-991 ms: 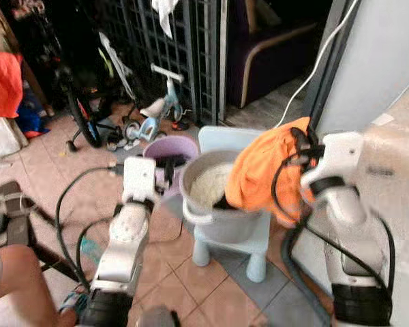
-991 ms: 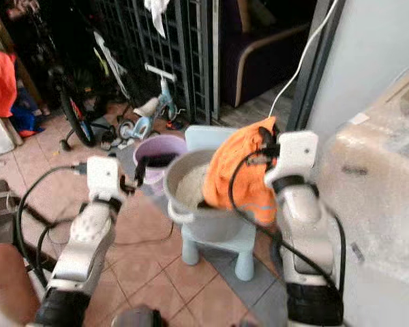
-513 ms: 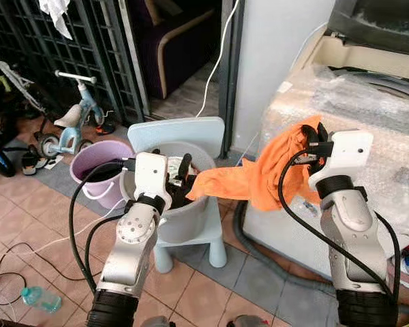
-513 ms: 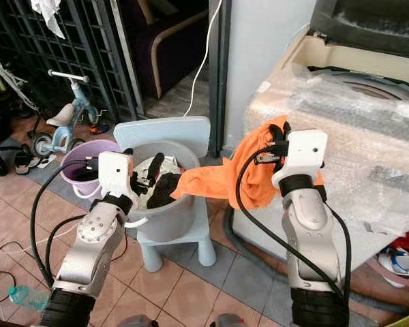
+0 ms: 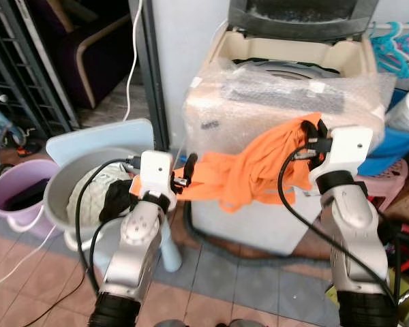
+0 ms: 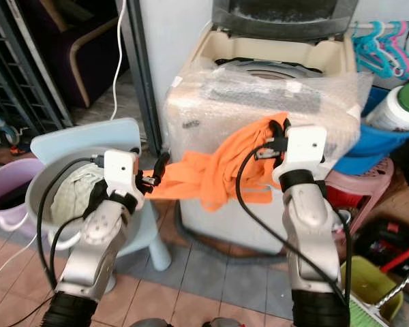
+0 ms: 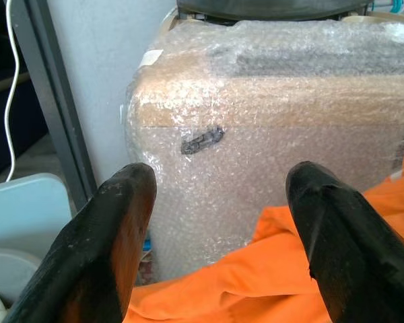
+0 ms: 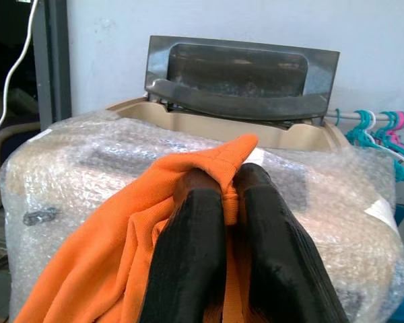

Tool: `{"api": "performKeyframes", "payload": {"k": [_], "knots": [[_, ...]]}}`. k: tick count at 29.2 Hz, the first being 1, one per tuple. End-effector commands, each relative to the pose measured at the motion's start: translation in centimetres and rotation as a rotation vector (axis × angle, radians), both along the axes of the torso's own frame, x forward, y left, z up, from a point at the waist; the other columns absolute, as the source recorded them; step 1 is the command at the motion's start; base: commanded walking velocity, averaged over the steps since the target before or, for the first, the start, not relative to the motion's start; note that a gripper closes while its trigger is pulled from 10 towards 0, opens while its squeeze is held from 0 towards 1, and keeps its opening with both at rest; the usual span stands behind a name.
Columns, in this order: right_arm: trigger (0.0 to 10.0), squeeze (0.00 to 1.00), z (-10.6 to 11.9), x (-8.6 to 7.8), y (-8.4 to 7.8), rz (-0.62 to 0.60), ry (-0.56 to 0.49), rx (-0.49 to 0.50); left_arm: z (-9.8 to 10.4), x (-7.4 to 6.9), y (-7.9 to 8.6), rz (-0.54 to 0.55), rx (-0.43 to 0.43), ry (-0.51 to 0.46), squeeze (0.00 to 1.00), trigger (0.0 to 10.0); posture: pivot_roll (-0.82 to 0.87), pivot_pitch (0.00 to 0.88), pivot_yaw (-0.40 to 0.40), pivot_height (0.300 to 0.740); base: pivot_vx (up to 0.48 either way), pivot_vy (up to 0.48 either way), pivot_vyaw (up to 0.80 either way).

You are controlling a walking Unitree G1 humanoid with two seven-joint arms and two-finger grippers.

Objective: Clothes washing

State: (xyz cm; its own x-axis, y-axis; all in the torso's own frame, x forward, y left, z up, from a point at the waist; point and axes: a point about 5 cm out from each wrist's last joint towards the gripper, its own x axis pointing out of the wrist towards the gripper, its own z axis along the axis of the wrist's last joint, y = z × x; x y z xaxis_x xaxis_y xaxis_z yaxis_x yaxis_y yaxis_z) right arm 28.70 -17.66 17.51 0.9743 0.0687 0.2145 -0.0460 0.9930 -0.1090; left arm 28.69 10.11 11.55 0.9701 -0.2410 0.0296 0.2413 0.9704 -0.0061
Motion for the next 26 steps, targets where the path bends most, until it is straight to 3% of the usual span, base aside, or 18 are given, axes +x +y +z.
{"api": "performKeyframes", "payload": {"k": [1,12,16,26], "knots": [[10.0,0.0,0.7,0.2,0.1,0.002,-0.032,-0.001,0.4,0.1,-0.2,0.002,-0.01,-0.021,0.0,10.0,-0.08,0.0,0.045,0.74,0.0,0.0,-0.8],[10.0,0.0,0.6,0.2,1.1,0.077,-0.024,0.01,0.2,0.4,0.5,0.089,-0.035,0.014,0.0,10.0,-0.07,0.0,0.04,0.74,0.0,0.0,-0.1],[10.0,0.0,1.1,0.5,1.3,0.089,-0.044,0.005,1.5,0.9,1.0,0.084,-0.011,-0.038,0.0,10.0,-0.05,0.013,0.038,0.74,0.0,0.0,0.0],[10.0,0.0,3.0,0.7,1.3,0.113,-0.121,-0.06,2.7,0.4,1.8,0.111,-0.02,-0.095,0.0,10.0,-0.05,0.034,0.029,0.74,0.08,0.0,0.0]]}}
